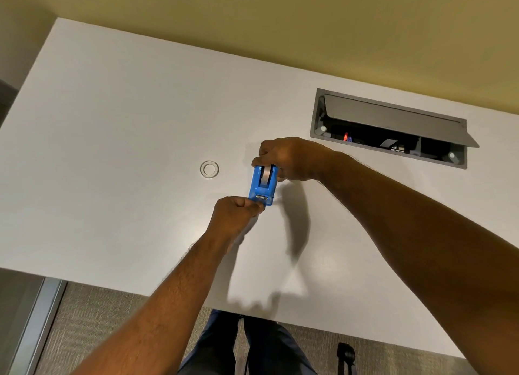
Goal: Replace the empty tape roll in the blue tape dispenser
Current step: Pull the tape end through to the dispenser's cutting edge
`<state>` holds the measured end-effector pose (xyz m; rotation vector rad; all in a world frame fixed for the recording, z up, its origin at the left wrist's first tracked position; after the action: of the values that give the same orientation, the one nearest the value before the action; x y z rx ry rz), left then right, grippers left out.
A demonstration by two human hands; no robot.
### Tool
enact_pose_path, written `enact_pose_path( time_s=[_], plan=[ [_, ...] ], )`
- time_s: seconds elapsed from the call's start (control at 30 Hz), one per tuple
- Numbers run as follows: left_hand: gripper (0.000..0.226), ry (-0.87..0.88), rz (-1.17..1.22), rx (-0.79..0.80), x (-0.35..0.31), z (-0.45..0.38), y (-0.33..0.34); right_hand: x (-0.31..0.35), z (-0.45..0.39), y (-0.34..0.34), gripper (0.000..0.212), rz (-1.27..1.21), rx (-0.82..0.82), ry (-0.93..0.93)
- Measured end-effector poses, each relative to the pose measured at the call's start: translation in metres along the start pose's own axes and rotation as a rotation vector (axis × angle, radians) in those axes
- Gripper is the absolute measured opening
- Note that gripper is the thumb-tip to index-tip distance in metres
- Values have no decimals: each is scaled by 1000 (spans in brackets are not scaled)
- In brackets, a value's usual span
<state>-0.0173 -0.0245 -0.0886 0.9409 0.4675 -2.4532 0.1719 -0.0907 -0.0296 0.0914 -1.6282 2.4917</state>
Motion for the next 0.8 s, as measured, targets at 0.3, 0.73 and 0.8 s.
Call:
enact_pose_path(
  time_s=[0.3, 0.73, 0.8],
  plan=[
    [44, 193, -104, -78, 8, -1, 7, -1, -1, 3, 61, -23, -16, 1],
    [50, 426, -331, -258, 15, 3, 1, 0, -1, 1, 62, 10, -15, -10],
    [50, 450, -370, -256, 14, 2, 1, 1, -1, 0, 62, 9, -9, -7]
  ],
)
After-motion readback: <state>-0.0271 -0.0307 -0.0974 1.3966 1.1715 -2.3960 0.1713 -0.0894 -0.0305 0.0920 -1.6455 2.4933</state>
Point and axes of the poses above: each hand's wrist, its own z-axis away from the middle knuckle, its own y-axis out of the palm, x = y × z, the point moved 3 cm from there along -z, towards the middle knuckle, and after that the axes turned 8 degrees about z, right-handed, at the moved point
